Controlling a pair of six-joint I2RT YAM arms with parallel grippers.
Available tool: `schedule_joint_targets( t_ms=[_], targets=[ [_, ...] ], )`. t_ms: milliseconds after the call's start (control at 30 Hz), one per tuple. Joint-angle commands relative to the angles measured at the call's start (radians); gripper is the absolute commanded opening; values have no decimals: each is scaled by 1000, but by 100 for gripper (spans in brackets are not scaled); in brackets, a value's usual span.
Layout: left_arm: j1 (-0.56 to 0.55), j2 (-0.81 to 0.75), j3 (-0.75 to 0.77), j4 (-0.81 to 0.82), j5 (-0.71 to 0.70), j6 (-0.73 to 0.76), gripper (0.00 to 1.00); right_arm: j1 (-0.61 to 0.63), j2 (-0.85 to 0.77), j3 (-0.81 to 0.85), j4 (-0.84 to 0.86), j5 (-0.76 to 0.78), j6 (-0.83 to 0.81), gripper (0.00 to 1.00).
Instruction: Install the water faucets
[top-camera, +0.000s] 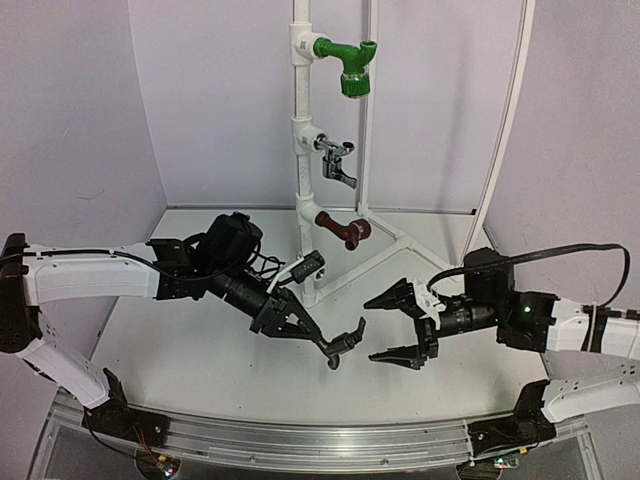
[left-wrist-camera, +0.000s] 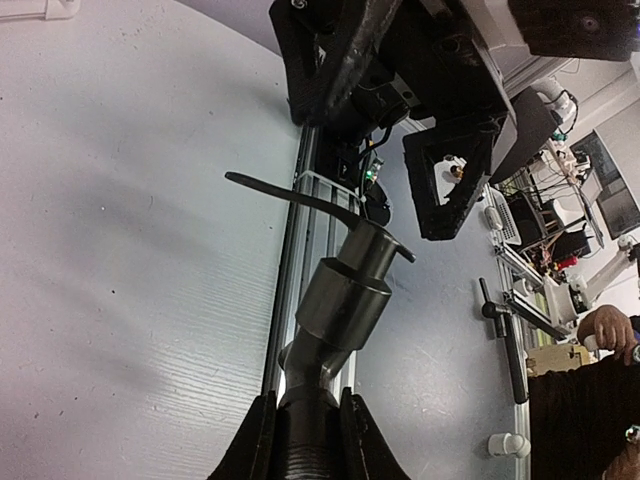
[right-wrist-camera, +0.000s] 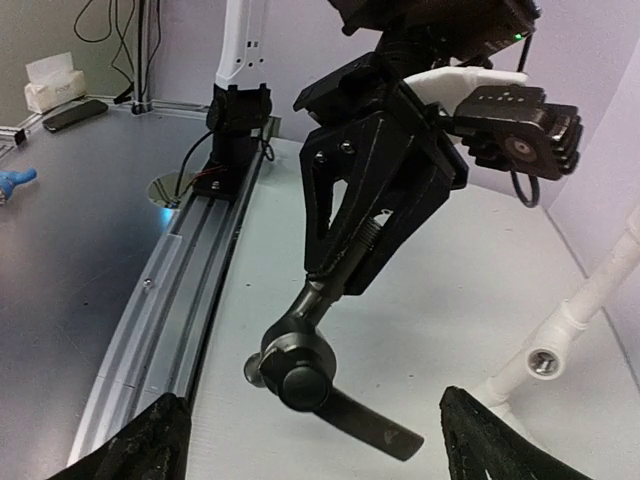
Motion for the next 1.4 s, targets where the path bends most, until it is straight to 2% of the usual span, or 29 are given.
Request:
schedule_joint_targets(
  t_ms=[0, 333, 367, 567, 633, 667, 733, 833, 900, 1100, 1200, 1300, 1367],
  targets=[
    [5, 7, 68, 18, 53, 18, 0, 1, 132, 119, -15, -99, -96, 82],
    [4, -16, 51, 19, 40, 20, 0, 6, 259, 140, -9, -134, -97, 69],
    [5, -20, 51, 19, 32, 20, 0, 6, 265, 139, -4, -131, -82, 64],
    [5, -41, 47, 21, -42, 20, 0, 6, 278, 127, 58, -126, 73, 25],
    [5, -43, 48, 21, -75, 20, 0, 6, 283, 129, 64, -122, 137, 19],
    [5, -43, 47, 21, -92, 18, 0, 6, 282, 131, 66, -106, 162, 25],
    [5, -49, 41, 25, -140, 16, 0, 6, 260, 117, 85, -5, 251, 63],
    [7, -78, 9, 70, -199, -13, 0, 6, 184, 78, 101, 211, 448, 88],
    [10, -100, -29, 133, -216, -54, 0, 6, 130, 51, 96, 341, 604, 97],
    [10, -105, -71, 268, -238, -171, 0, 5, -1, -87, 153, 380, 882, 98],
    [11, -102, -84, 345, -218, -225, 0, 5, 16, -158, 299, 303, 947, 98],
    [10, -86, -92, 429, -181, -304, 0, 8, 97, -166, 409, 201, 945, 94],
    [10, -65, -94, 502, -149, -361, 0, 13, 135, -194, 568, 133, 936, 92]
  ],
)
